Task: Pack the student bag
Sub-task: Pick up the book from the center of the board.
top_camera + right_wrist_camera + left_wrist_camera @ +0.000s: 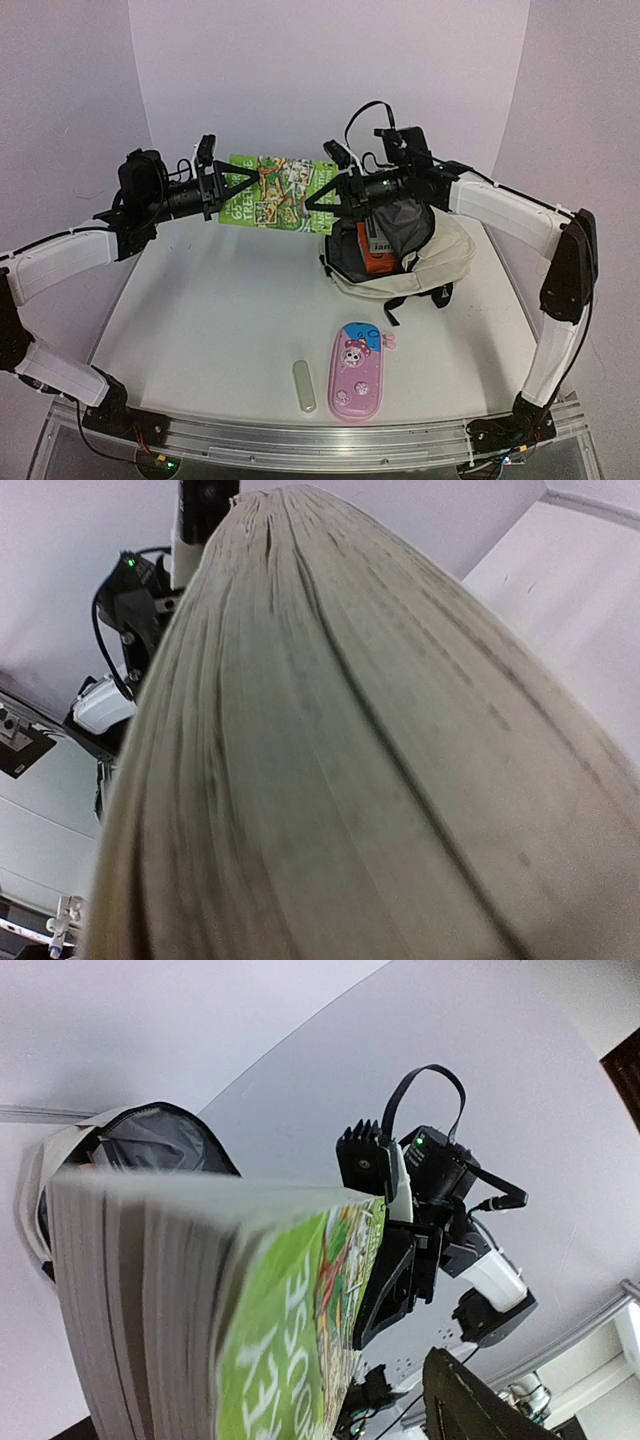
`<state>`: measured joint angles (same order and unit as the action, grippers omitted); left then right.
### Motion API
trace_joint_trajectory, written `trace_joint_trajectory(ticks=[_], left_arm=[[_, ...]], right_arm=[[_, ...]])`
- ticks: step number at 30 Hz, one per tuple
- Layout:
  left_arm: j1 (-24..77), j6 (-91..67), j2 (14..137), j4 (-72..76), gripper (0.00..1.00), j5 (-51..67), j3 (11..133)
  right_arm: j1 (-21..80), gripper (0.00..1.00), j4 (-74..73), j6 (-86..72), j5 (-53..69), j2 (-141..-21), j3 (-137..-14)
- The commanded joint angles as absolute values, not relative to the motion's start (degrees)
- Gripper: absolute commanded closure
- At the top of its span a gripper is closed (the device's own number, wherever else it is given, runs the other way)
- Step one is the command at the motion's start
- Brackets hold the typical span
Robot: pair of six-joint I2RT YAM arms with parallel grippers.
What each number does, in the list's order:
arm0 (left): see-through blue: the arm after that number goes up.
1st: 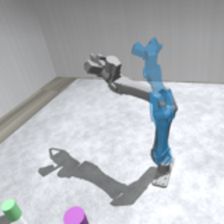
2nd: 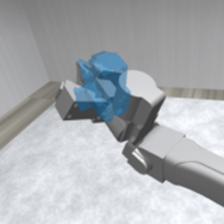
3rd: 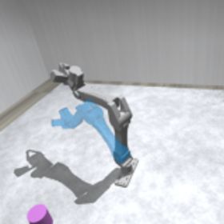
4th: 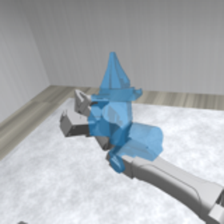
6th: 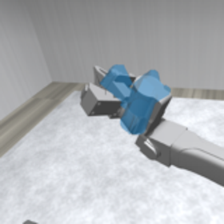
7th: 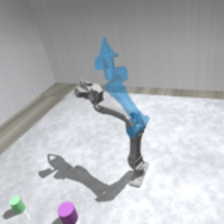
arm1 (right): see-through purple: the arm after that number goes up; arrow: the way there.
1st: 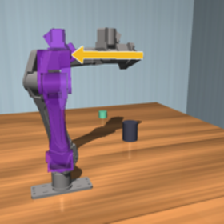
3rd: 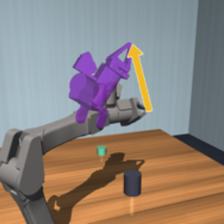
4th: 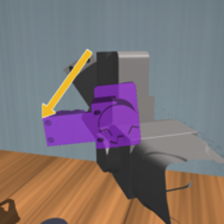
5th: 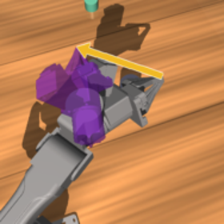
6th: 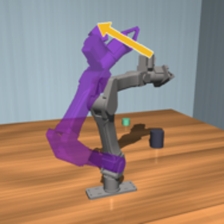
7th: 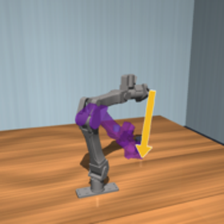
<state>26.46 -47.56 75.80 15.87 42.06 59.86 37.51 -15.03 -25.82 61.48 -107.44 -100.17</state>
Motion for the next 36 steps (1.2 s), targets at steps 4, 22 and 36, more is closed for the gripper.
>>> trace_joint_trajectory(ticks=[4,22,36], left_arm=[[26.7,-33.0,75.1,0.4,0.31,54.1,67.5],[26.5,-40.2,76.4,4.4,0.99,54.6,62.5],[20.5,-57.9,82.8,16.9,1.00,45.8,58.5]], right_arm=[[37.6,1.00,-12.2,-25.2,68.1,-98.7,-94.7],[35.2,1.00,-12.5,-25.1,61.1,-99.7,-93.2],[31.0,0.38,-28.0,-2.4,1.9,-108.2,-101.3]])
